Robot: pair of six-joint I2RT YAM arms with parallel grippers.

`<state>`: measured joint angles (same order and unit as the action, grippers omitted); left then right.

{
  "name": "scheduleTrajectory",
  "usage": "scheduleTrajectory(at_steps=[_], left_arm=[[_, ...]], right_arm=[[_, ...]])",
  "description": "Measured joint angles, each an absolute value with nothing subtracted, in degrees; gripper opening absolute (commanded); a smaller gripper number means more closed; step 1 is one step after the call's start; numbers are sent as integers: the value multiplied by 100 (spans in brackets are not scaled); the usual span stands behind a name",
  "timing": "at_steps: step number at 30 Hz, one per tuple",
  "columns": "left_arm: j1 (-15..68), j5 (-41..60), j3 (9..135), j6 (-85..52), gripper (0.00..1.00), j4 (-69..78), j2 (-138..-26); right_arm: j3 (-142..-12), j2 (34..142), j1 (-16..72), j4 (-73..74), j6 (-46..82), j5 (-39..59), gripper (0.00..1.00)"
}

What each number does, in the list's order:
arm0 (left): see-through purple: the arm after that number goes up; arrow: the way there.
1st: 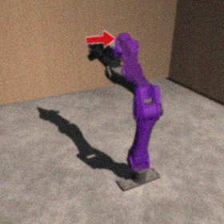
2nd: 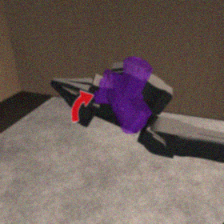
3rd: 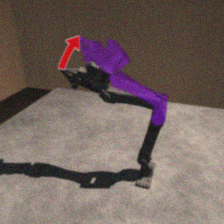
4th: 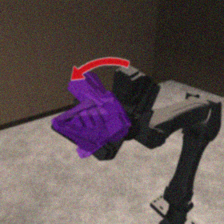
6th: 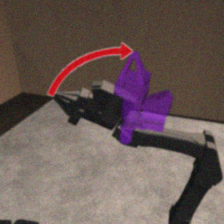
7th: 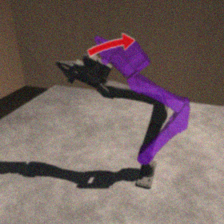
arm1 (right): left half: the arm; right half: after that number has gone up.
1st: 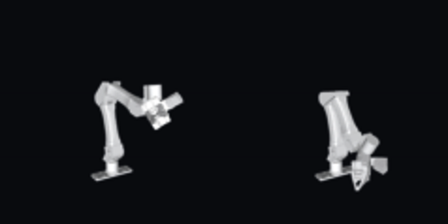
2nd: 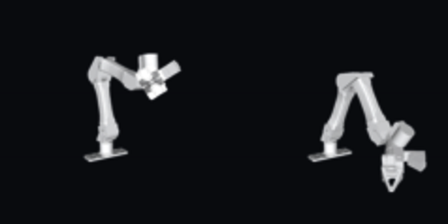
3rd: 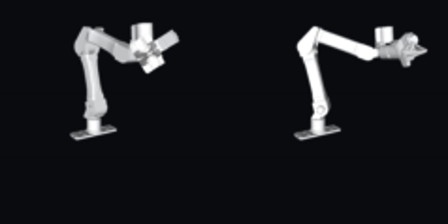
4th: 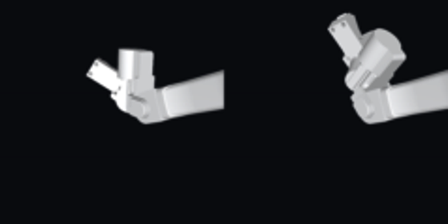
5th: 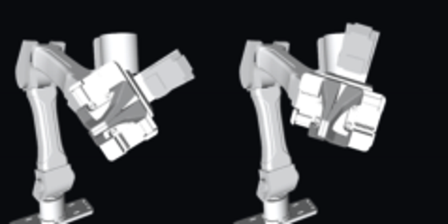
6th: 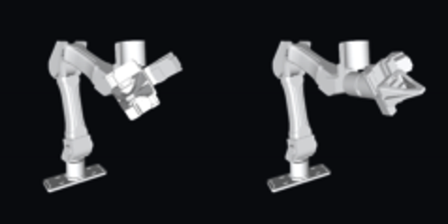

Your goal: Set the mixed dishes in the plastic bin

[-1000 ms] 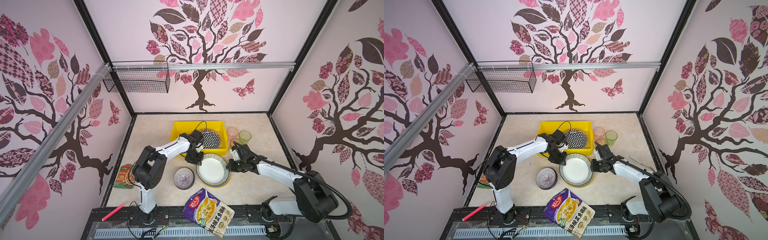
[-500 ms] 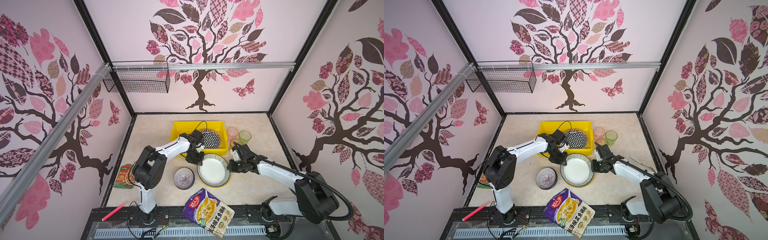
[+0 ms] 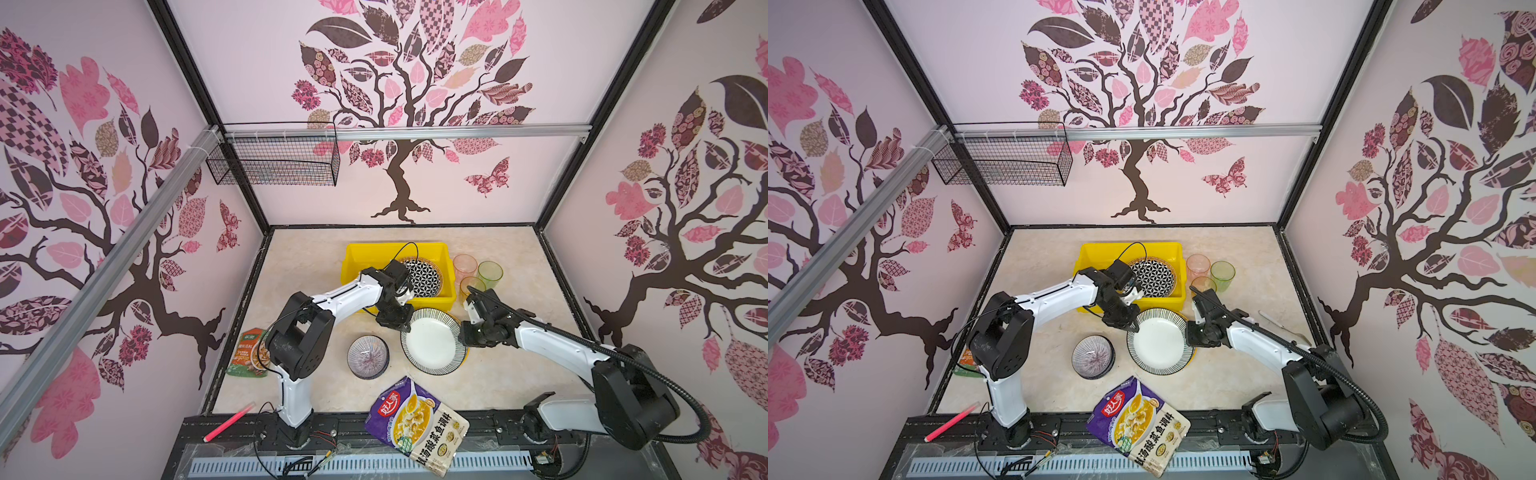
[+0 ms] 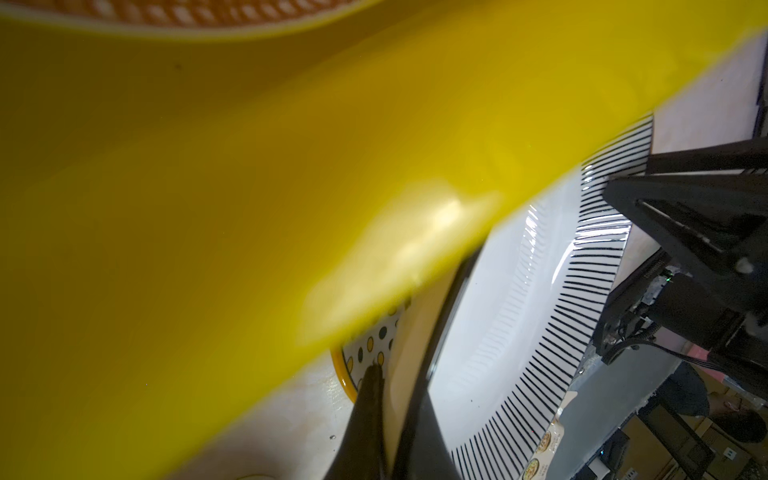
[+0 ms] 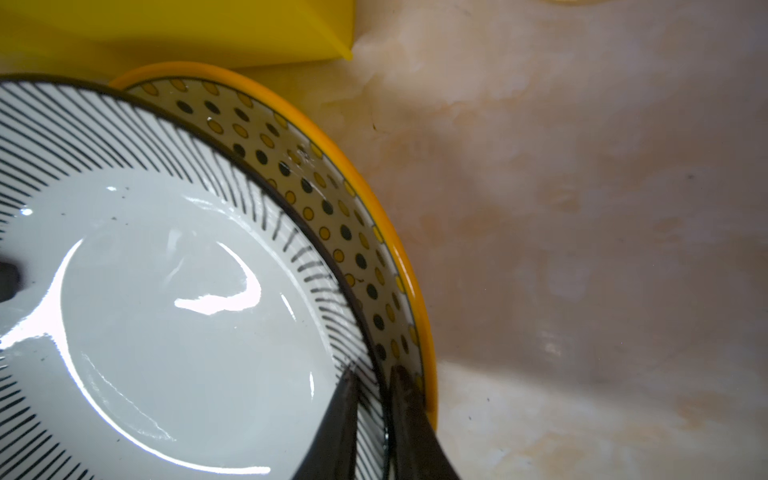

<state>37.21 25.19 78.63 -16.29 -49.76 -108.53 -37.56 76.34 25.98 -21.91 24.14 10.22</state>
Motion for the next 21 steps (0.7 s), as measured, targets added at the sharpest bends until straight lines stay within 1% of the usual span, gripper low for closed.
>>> scheduleTrajectory(at_steps=[4,11,14,21], left_arm=[[3743,2519,7863,-1632,0,-4954,-10853],[3743,2517,7863,-1647,0,-4928,-10853],[3734,2519,7863,-1649,0,-4919,-10853],[3610,2565,7861,-1651,0,-4912,-10851]], right_arm=[[-3760,7634,2609,-2209,2392,1052,31],[-3833,7481,2615,-2231,2394,1098,39],[-3833,7325,2615,-2244,2394,1092,41],[-3916,6973,2615,-2259,2397,1087,42]])
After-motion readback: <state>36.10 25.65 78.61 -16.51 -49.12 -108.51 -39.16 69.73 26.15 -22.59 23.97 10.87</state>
